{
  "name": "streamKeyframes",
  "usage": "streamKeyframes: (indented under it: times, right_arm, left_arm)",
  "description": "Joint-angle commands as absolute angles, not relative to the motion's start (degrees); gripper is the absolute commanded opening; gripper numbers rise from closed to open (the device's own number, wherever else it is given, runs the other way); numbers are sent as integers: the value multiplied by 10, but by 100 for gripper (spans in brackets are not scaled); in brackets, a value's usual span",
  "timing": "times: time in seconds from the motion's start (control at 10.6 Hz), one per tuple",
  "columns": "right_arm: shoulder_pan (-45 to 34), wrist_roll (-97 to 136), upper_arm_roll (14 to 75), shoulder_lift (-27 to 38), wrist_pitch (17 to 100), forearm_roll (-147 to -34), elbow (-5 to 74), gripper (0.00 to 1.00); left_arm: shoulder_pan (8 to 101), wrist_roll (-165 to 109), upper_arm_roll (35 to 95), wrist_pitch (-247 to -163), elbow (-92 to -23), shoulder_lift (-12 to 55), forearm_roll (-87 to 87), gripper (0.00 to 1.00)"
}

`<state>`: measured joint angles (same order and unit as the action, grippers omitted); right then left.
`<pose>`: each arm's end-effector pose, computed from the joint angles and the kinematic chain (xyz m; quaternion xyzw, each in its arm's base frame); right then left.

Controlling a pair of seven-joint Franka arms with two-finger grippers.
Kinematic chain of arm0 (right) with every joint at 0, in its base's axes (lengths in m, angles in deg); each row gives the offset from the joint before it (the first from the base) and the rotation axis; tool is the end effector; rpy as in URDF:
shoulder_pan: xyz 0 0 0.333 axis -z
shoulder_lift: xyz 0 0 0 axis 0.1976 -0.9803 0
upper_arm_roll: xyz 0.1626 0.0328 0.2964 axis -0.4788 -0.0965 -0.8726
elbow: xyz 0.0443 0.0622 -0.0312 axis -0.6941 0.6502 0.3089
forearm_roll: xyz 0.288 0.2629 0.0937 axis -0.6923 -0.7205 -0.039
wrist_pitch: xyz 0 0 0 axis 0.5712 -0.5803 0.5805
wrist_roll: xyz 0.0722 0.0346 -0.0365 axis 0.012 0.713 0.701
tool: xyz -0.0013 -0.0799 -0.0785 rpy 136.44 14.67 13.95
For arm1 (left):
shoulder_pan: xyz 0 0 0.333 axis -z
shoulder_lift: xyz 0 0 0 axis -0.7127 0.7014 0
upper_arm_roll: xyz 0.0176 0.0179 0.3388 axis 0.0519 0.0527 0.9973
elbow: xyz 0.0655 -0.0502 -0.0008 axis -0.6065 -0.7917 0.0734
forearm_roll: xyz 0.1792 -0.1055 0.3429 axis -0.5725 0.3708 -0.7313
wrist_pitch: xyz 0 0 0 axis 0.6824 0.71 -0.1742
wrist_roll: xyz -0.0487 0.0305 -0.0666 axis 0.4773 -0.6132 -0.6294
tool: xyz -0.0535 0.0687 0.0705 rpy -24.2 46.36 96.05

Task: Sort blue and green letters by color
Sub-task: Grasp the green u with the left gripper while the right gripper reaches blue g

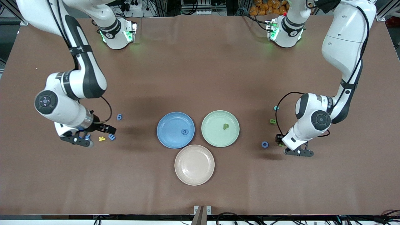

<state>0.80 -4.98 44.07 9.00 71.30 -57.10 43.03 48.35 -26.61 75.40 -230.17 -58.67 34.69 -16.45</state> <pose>0.6417 0.0705 0.3392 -0.9904 0.1375 -0.0028 0.0110 0.6771 -0.1162 0.1936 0.9978 -0.0614 0.0266 0.0020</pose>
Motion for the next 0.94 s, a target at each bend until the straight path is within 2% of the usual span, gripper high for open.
streamKeyframes:
  times: [0.0, 0.09, 0.19, 0.38, 0.57, 0.66, 0.85]
  right_arm:
    - [32, -34, 428, 150, 852, -577, 601, 100]
    - [32, -34, 427, 153, 862, -577, 625, 100]
    - [32, -34, 427, 155, 880, -577, 645, 100]
    - [26, -35, 422, 146, 926, -577, 675, 100]
    - [24, -35, 416, 122, 966, -577, 687, 100]
    - [24, -35, 413, 101, 1001, -577, 691, 100]
    - [24, -35, 410, 84, 1019, -577, 694, 100]
  left_arm:
    - [484, -268, 750, -2311, -583, 355, -178, 62]
    - [484, -267, 750, -2311, -582, 357, -178, 62]
    - [483, -269, 750, -2313, -581, 359, -178, 57]
    - [481, -271, 750, -2314, -581, 359, -178, 41]
    - [478, -269, 750, -2314, -581, 359, -178, 11]
    - [480, -261, 750, -2314, -580, 358, -175, 0]
    - [484, -240, 747, -2310, -580, 344, -171, 0]
